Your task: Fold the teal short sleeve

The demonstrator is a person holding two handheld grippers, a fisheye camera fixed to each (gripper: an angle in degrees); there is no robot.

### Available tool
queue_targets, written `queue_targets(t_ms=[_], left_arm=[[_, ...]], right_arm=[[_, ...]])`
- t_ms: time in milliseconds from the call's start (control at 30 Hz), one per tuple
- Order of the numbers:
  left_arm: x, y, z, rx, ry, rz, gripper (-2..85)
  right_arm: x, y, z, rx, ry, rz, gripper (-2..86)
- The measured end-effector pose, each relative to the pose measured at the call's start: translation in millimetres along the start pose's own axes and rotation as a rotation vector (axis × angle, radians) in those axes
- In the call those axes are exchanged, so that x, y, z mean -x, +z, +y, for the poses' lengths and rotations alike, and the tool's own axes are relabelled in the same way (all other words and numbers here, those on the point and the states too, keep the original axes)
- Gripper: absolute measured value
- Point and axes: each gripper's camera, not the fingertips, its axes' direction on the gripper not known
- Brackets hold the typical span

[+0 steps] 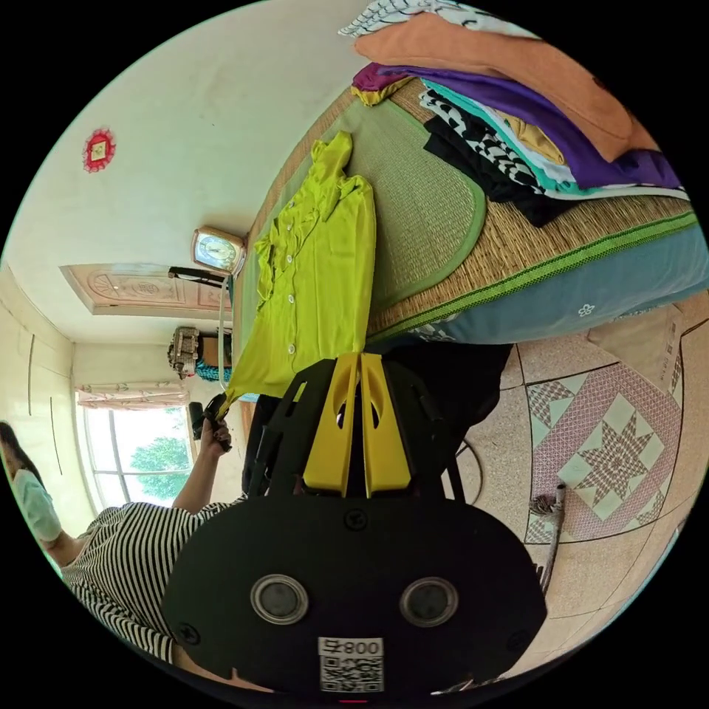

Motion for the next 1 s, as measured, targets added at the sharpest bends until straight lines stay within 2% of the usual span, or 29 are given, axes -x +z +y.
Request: queue_targets(t_ms=[267, 467, 1000], left_arm=[[-26.4, -81.0, 32.8, -0.126, 0.029, 0.154, 0.8], [-32.9, -117.5, 72.5, -0.142, 0.025, 0.175, 0.7], [-37.9, -144.7, 149.9, -0.119, -0.03, 0.227, 0.7]], right_arm=[[-6.3, -50.9, 16.0, -0.031, -0.101, -0.154, 0.1], [-24.8, -65.3, 40.9, -0.038, -0.098, -0.212, 0.1], [-59.7, -62.1, 79.5, -0.027, -0.074, -0.221, 0.2]])
